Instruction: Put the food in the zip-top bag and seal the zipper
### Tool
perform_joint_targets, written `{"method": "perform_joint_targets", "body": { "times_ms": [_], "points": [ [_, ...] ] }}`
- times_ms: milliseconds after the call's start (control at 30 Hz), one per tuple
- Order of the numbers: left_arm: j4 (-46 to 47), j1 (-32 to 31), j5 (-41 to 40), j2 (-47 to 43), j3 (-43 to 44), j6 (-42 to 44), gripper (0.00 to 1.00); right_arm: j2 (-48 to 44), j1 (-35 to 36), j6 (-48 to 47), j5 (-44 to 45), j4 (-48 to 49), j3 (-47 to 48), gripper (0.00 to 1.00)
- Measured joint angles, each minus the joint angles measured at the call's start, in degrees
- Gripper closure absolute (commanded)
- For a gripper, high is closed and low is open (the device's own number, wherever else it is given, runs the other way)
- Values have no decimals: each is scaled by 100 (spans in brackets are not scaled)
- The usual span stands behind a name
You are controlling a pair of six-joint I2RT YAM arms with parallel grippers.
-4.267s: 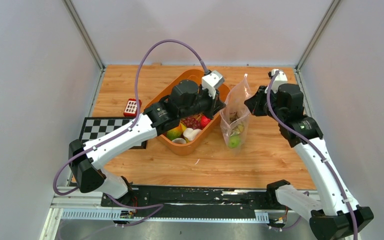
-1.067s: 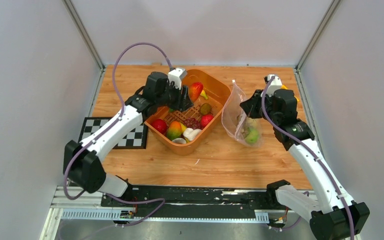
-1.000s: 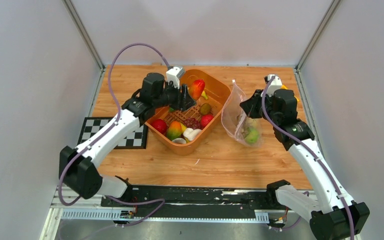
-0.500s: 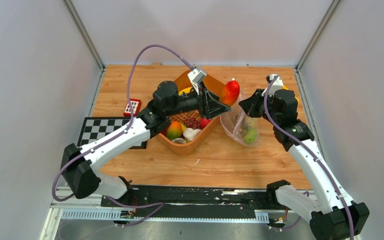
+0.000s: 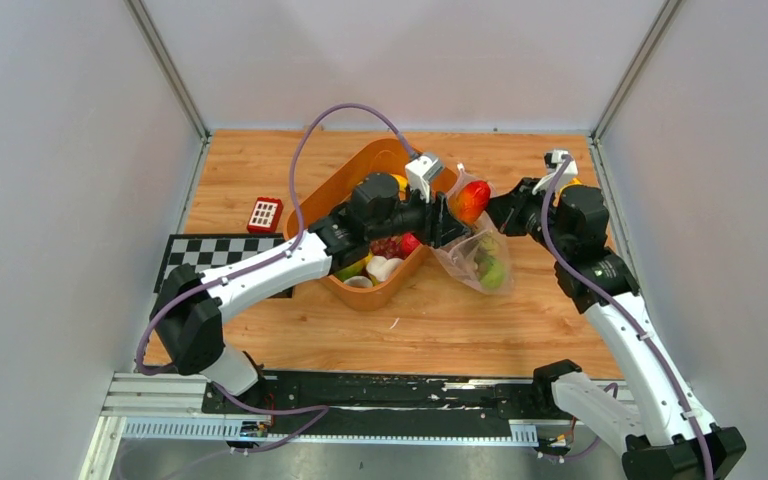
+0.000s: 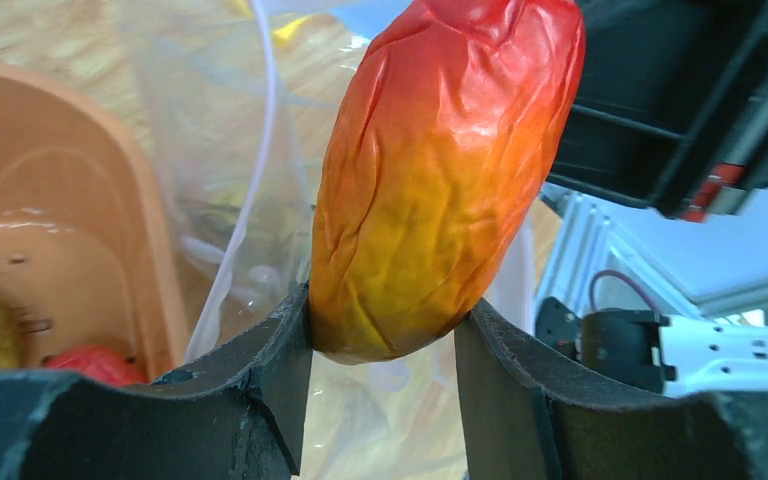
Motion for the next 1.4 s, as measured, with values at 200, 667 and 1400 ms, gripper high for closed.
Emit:
{"method": "perform_joint_targets", "body": {
  "times_ms": [200, 667, 1400],
  "points": [
    [-579, 0, -590, 0, 258, 275, 43, -140, 0, 7, 15, 0, 0, 100],
    [-2190, -37, -975, 114, 1261, 935, 19, -457, 0, 131, 507, 9, -127, 100],
    [-2402, -24, -2227, -804, 780, 1325, 0, -656, 0, 149, 909, 31, -278, 100]
  ]
}}
